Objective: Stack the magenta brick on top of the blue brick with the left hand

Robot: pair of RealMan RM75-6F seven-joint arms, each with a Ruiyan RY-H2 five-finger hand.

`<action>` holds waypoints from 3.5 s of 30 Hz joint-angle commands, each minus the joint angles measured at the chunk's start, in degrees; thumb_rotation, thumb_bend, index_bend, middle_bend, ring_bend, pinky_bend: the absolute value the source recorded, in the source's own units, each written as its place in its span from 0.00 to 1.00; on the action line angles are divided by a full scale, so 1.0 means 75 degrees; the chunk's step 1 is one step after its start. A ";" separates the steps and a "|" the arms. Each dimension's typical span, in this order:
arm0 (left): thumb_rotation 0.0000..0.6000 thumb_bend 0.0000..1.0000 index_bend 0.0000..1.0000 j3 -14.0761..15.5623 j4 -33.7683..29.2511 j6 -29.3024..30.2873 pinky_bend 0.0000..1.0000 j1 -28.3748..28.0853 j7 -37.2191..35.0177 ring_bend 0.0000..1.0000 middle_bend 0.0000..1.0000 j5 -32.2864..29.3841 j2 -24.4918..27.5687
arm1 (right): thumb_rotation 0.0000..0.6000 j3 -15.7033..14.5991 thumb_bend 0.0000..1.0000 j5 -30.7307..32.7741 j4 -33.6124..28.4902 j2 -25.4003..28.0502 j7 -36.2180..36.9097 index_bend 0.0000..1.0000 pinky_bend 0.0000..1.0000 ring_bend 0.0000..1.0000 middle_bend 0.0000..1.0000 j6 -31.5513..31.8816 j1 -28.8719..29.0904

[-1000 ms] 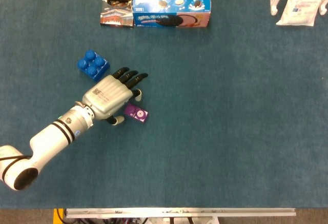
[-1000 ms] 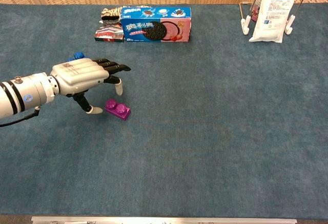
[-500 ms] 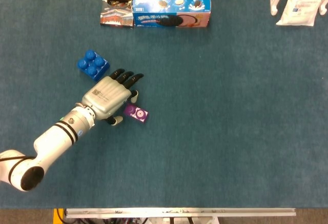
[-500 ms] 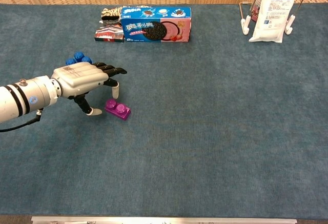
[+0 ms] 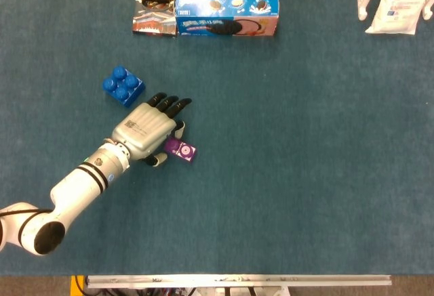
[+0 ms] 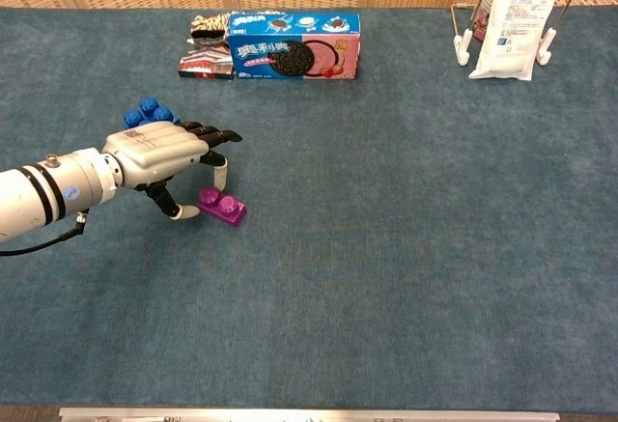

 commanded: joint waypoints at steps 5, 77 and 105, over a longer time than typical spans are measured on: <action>1.00 0.28 0.39 0.0026 0.0004 0.0035 0.06 -0.0022 -0.0034 0.00 0.00 0.0009 -0.0026 | 1.00 -0.0002 0.00 0.0002 -0.0004 0.0003 -0.0004 0.18 0.31 0.17 0.24 -0.0016 0.0008; 1.00 0.30 0.58 0.0076 -0.0518 0.0807 0.06 0.0131 0.0236 0.00 0.00 -0.0018 0.0579 | 1.00 -0.0039 0.00 -0.0035 -0.0021 -0.0014 -0.0052 0.18 0.31 0.17 0.24 -0.0091 0.0062; 1.00 0.32 0.57 -0.0512 -0.1274 0.1143 0.06 -0.0180 0.0928 0.00 0.00 -0.2980 0.1986 | 1.00 -0.0051 0.00 0.0053 -0.0006 -0.0049 -0.0144 0.18 0.31 0.17 0.24 -0.0313 0.0174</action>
